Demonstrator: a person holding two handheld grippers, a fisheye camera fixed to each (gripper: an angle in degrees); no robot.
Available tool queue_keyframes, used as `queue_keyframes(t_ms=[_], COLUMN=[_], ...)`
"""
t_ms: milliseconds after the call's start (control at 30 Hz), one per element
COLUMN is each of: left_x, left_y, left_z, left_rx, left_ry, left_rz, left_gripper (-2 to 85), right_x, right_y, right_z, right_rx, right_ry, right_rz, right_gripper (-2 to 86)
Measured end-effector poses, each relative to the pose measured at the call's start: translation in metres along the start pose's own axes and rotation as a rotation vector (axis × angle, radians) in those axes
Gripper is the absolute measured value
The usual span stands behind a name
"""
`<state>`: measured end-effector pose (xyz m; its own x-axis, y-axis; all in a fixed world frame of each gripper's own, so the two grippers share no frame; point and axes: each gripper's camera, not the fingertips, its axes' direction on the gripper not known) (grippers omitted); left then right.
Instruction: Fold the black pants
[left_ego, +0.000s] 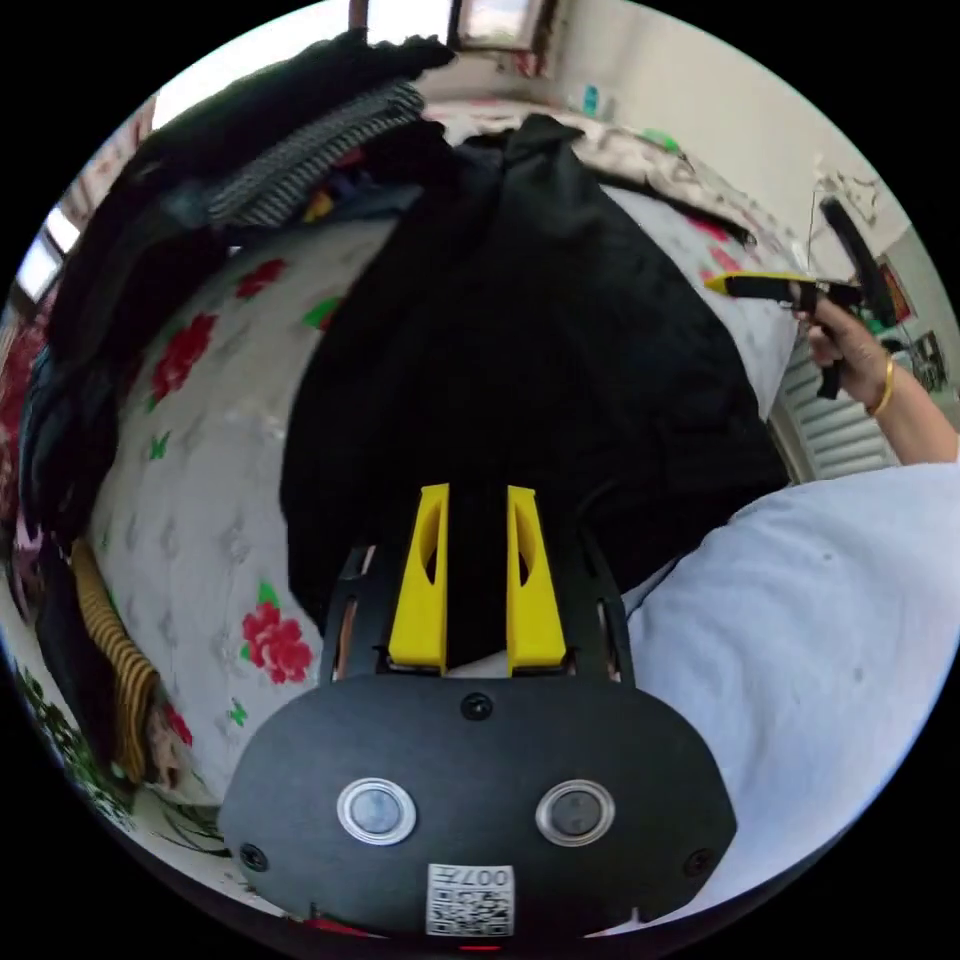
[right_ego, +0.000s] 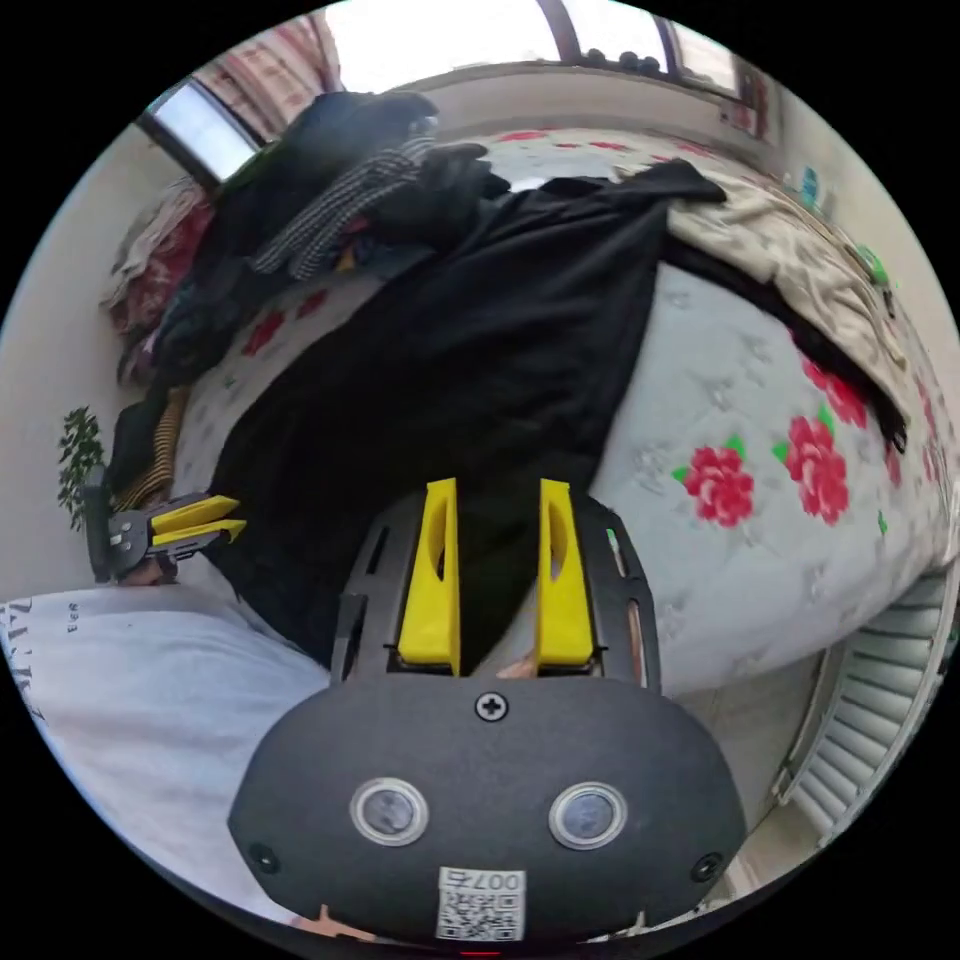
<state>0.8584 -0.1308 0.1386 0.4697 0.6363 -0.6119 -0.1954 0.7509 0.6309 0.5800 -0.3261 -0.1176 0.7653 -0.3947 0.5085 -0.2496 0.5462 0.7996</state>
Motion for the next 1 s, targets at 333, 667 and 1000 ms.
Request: queue_keyframes(t_ms=[333, 667, 1000], left_x=[0.008, -0.209, -0.052], left_y=[-0.001, 0.080, 0.164], left_z=[0.012, -0.049, -0.086], left_rx=[-0.120, -0.220, 0.030], left_ry=[-0.329, -0.519, -0.207], left_rz=[0.292, -0.459, -0.445], left_gripper=[0.7, -0.8, 6.5], right_x=[-0.044, -0.284, 0.093], right_y=[0.031, 0.022, -0.094], right_z=[0.057, 0.033, -0.017], right_rx=[-0.140, -0.408, 0.043], right_ry=[-0.049, -0.558, -0.453], right_rz=[-0.116, -1.058, 0.041], right_gripper=[2.0, 0.9, 3.7])
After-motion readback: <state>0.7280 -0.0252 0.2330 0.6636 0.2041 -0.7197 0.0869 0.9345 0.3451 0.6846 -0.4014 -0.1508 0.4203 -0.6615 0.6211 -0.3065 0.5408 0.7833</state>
